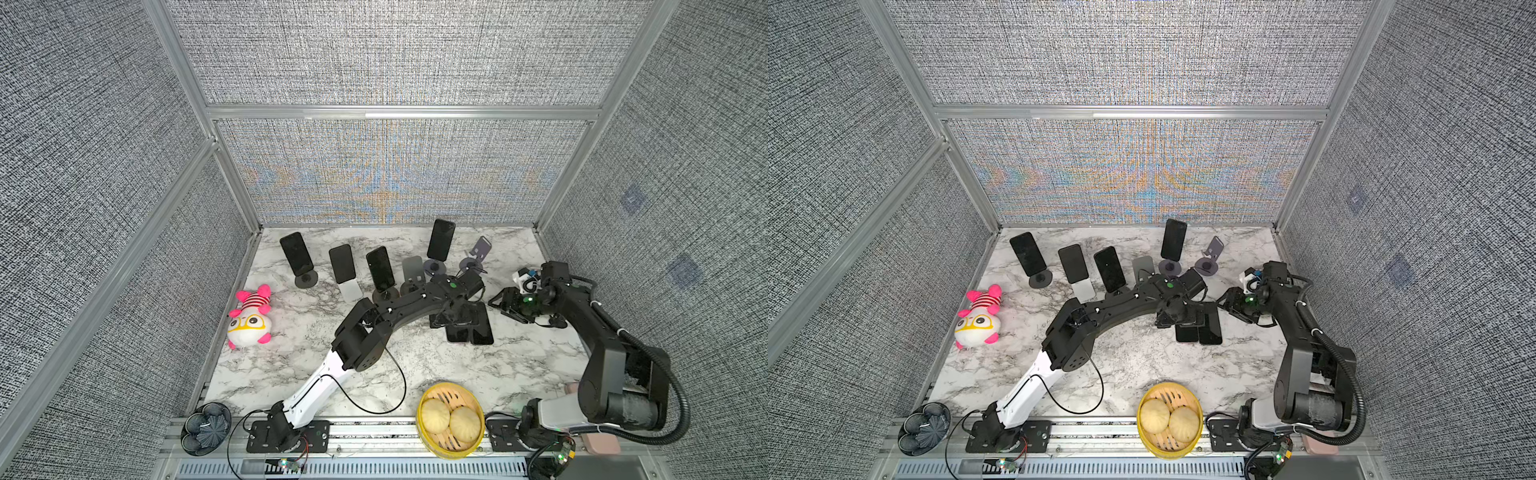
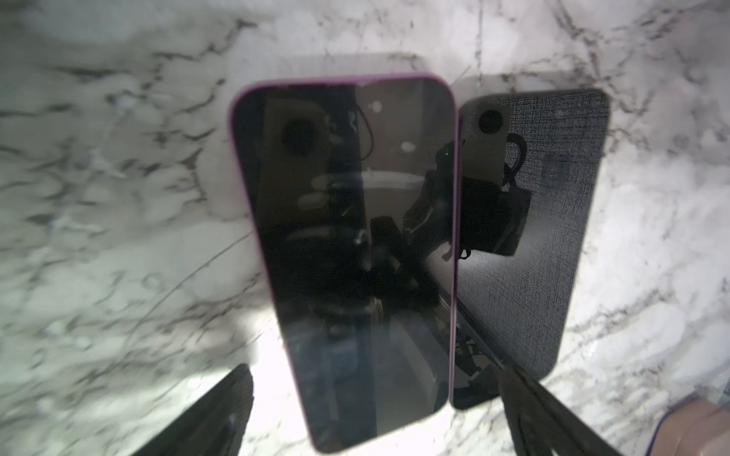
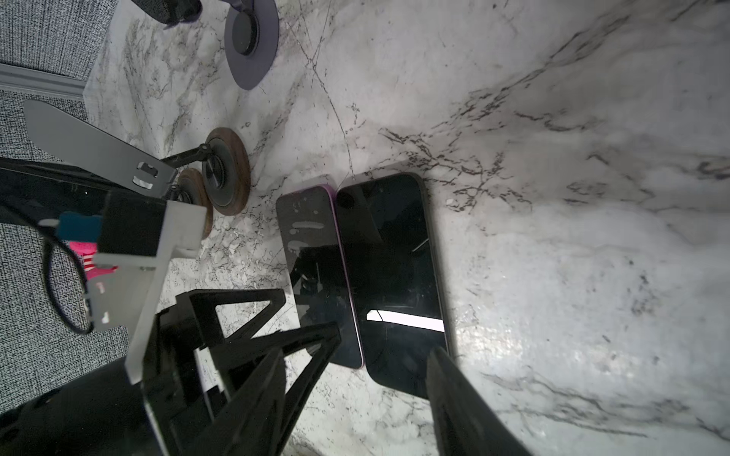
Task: Remove the phone from the phone stand
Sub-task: 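Lower the purple-edged phone flat beside the black phone, open left gripper, then reach right gripper to black phone on far grey stand while left arm withdraws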
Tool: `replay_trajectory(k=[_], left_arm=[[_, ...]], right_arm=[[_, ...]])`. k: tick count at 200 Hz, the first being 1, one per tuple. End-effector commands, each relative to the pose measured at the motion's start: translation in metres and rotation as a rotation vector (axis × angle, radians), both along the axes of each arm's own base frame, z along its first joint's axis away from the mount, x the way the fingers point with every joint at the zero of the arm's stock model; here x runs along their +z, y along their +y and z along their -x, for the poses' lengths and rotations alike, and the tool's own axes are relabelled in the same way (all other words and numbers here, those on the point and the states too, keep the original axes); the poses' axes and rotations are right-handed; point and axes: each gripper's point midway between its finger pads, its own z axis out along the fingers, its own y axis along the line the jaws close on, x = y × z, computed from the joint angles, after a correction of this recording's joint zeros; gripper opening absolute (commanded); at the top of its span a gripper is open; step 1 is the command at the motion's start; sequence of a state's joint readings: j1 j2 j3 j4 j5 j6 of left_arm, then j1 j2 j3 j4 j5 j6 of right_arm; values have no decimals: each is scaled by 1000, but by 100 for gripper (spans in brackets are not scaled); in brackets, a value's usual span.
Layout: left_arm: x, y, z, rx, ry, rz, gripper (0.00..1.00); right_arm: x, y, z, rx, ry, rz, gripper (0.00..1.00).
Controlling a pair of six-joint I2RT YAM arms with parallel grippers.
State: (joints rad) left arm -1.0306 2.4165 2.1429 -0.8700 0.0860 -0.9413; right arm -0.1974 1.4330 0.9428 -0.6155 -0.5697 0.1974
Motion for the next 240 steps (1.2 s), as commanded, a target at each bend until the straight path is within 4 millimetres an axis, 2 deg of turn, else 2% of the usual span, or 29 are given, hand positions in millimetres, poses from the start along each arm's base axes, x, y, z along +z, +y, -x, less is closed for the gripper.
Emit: replay_trajectory(k=[1,42,67,84,87,92,116,152,158,162,182,200,240], left_arm=[[25,4,-15,-31,-104,15,98],[75,31,-38,-22,-193,55,98],[106,48,-49,-36,-233,151,98],[127,57,-52,-64,-282,227,98],[124,58,-52,-71,-282,231,98],[140,61,-52,-78,-314,270,98],[168,72,-53,-134,-446,356,98],[199,84,-50,-170,-586,456,98],[201,86,-49,-177,-594,456,98],[202,87,-49,-184,-600,454,98],[205,88,-44,-222,-614,450,99],[211,92,-40,-242,-635,449,98],[226,108,-34,-264,-710,423,99]], right_arm=[[6,-2,1,-6,-10,25,63],[23,-1,2,-3,-64,94,71],[37,4,1,3,-113,134,79],[45,10,-1,11,-155,153,81],[47,11,-2,11,-164,157,81],[50,14,-4,14,-180,159,81],[70,29,-16,36,-310,130,82],[97,61,-47,210,-491,-8,82],[92,63,-51,230,-487,-10,81],[103,63,-61,243,-517,-9,81],[111,77,-84,346,-593,-67,80],[111,85,-107,405,-640,-110,78],[97,89,-159,449,-675,-157,73]])
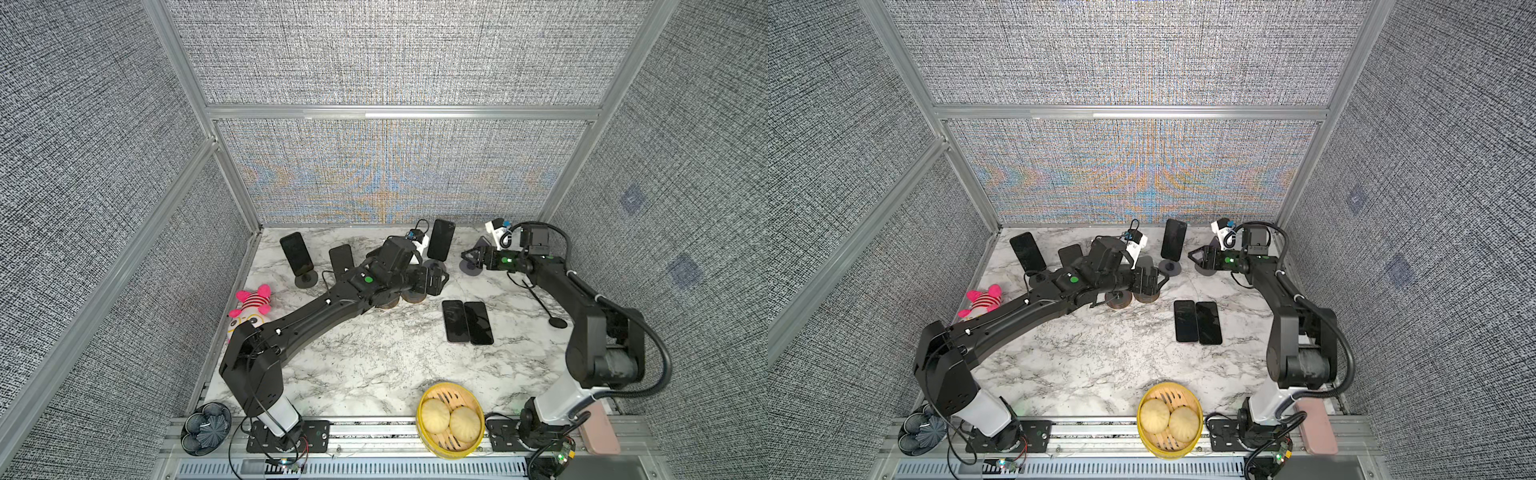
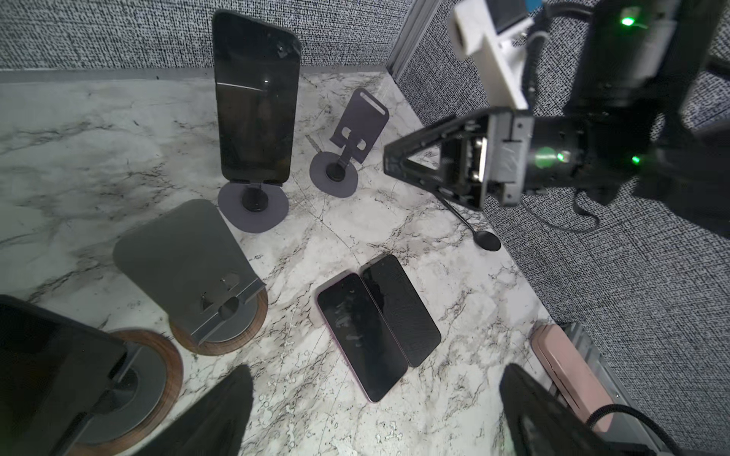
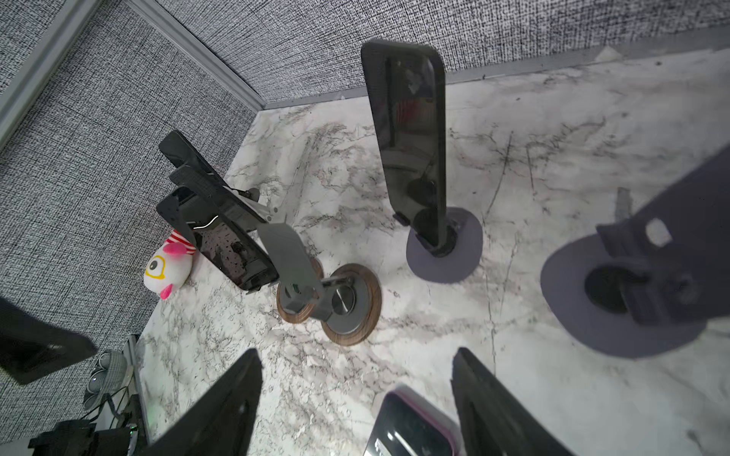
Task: Remove the phone from the phone stand
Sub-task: 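Reach right gripper to black phone on far grey stand while left arm withdraws, then grasp the black phone with the right gripper and lift it off the stand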
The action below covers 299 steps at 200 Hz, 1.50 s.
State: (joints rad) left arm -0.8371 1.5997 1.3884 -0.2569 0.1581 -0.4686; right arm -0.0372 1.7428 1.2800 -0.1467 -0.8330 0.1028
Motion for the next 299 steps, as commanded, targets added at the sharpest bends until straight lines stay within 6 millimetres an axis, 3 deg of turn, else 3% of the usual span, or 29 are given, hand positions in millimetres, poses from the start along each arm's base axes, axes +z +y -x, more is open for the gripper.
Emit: replay_trajectory(k=[1,58,79,99,117,178,210,256,299], left_arm=[[17,6,1,-15,-90,-1,99],[7,16,5,-11,-76,-31,99],[5,15,5,-11,-67,-26,99],[4,15,3,-5,-60,-28,99],[-1,14,2,-7,-42,-40,99],[-13,6,2,-24,4,-39,99],[-11,7,0,-14,-2,-36,99],[-9,10,-1,5,-15,-25,98],[-14,9,-2,11,-1,-26,98]], right_arm=[[11,10,-20,89,-102,-45,73],[-3,12,-64,112,-87,-136,49],[-8,11,-76,107,-78,-152,49],[-9,14,-83,114,-85,-170,58],[-10,14,-91,108,-94,-189,60],[-11,21,-100,123,-100,-208,52],[-14,25,-105,126,-96,-216,45],[-17,31,-110,136,-99,-229,44],[-15,38,-110,137,-113,-235,33]])
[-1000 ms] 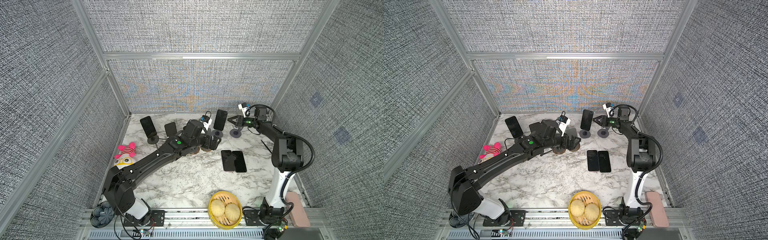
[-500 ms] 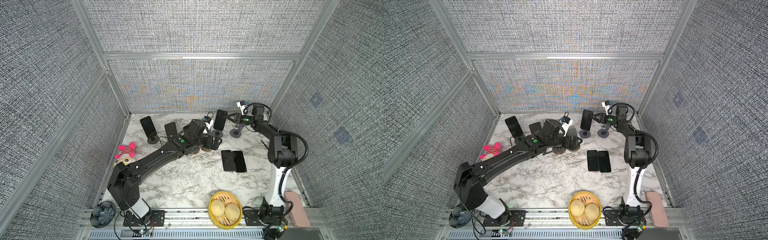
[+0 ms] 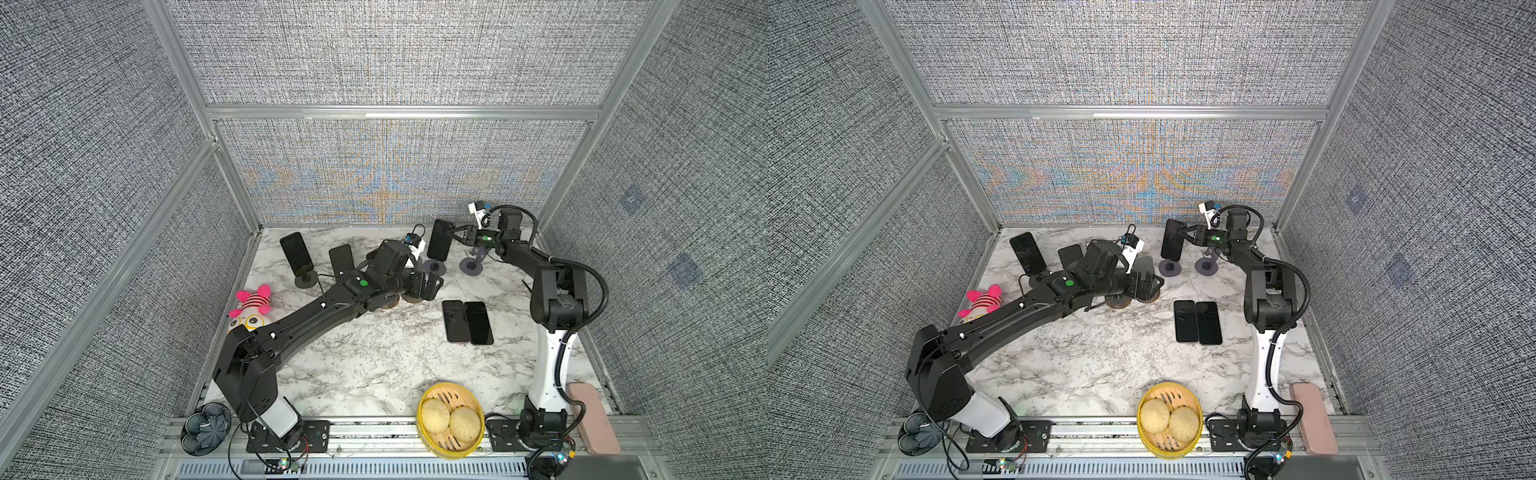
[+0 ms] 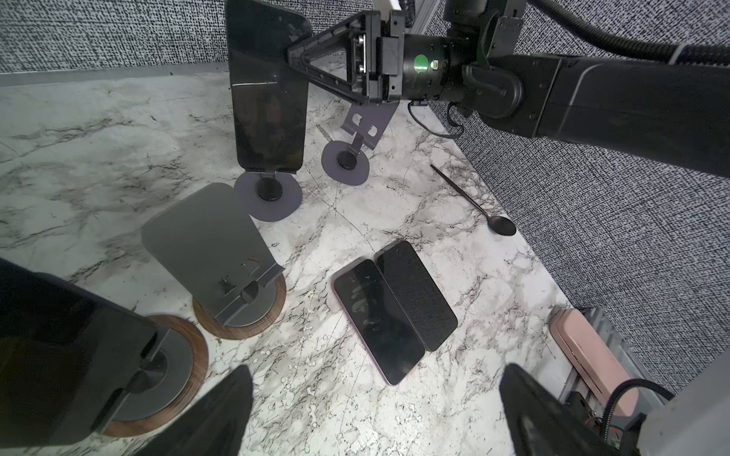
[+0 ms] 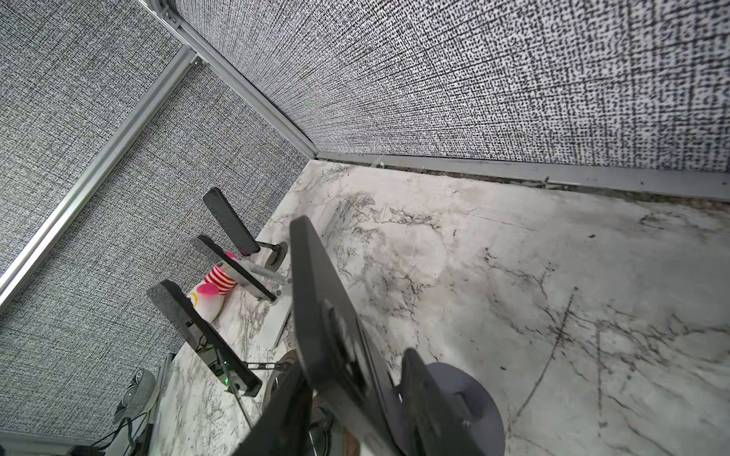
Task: Remove the phone from the phone stand
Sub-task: 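Grasp the black phone with the right gripper and lift it off the stand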
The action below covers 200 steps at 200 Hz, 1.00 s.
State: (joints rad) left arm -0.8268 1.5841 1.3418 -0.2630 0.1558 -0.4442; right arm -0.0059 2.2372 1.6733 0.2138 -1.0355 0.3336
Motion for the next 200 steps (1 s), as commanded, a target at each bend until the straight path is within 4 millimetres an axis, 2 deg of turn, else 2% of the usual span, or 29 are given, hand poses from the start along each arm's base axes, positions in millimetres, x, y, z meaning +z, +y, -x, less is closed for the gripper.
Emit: replay_trajectory(k=[1,84,118,140,200], left_arm=[[2,-1,-3,12,-8,15,99],[2,2,-5,25,-17,10,98],[-1,3,-5,33,-13,9,98],[-1,2,-5,31,-9,9,98],[-4,1,-5,28,-2,7,98]], right_arm=[[9,3,-2,7,-36,-14,33],[14,3,-2,-4,-44,-12,22],[14,2,-2,-3,-42,-12,21],[13,3,-1,0,-47,-10,14],[20,2,2,6,-55,-9,13]])
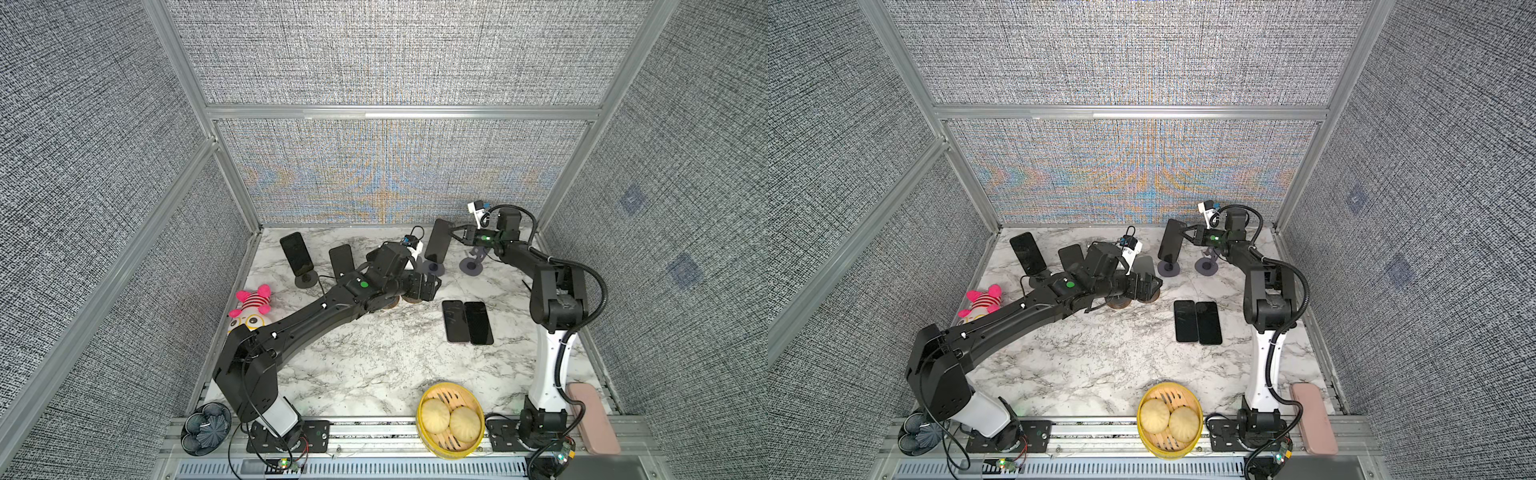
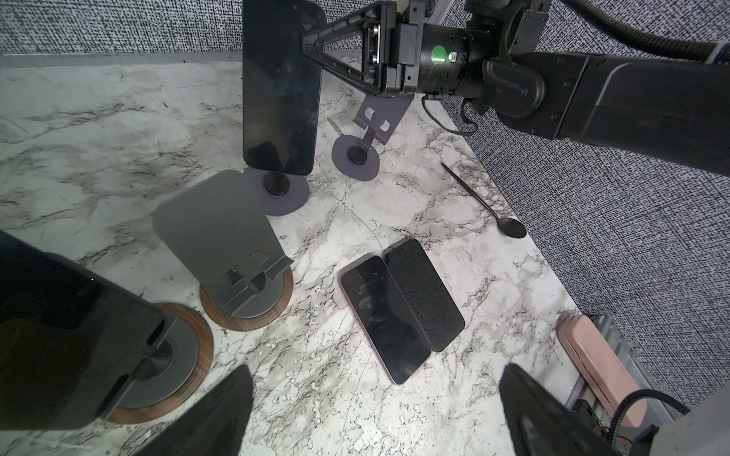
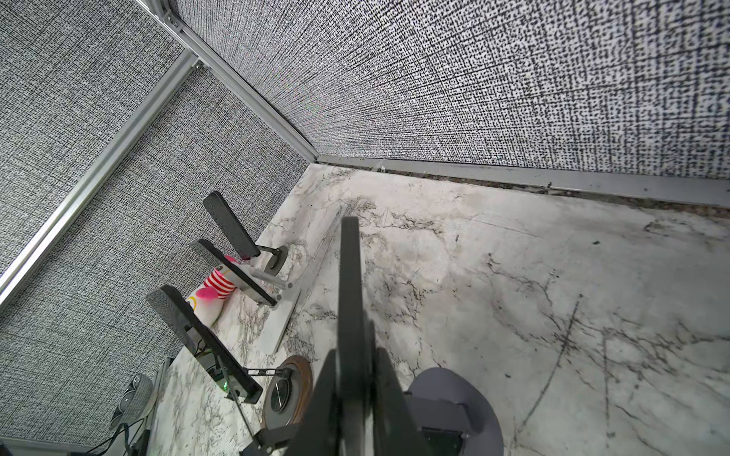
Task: Remove the phone from the phone stand
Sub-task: 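Grasp the black phone with the right gripper and lift it off the stand, then grasp the black phone with the left gripper while the right gripper opens and withdraws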
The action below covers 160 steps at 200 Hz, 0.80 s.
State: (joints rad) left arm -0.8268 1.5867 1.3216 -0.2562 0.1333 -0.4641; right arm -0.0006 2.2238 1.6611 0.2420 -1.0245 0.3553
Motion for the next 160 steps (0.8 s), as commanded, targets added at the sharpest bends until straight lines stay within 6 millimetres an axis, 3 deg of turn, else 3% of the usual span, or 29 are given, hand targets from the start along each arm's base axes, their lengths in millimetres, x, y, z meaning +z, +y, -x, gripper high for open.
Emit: replay_trajectory(k=[1,82,160], left_arm=[[6,-3,-3,-2,-17,18,98],[9,-1,-9,15,-43,-2,99],[7,-12,-10,-24,-31,0,99]], right_arm=[[14,0,2,15,-44,-3,13],[46,-4,28,3,-59,24,11],[45,-10,95,-70,144,100,6]])
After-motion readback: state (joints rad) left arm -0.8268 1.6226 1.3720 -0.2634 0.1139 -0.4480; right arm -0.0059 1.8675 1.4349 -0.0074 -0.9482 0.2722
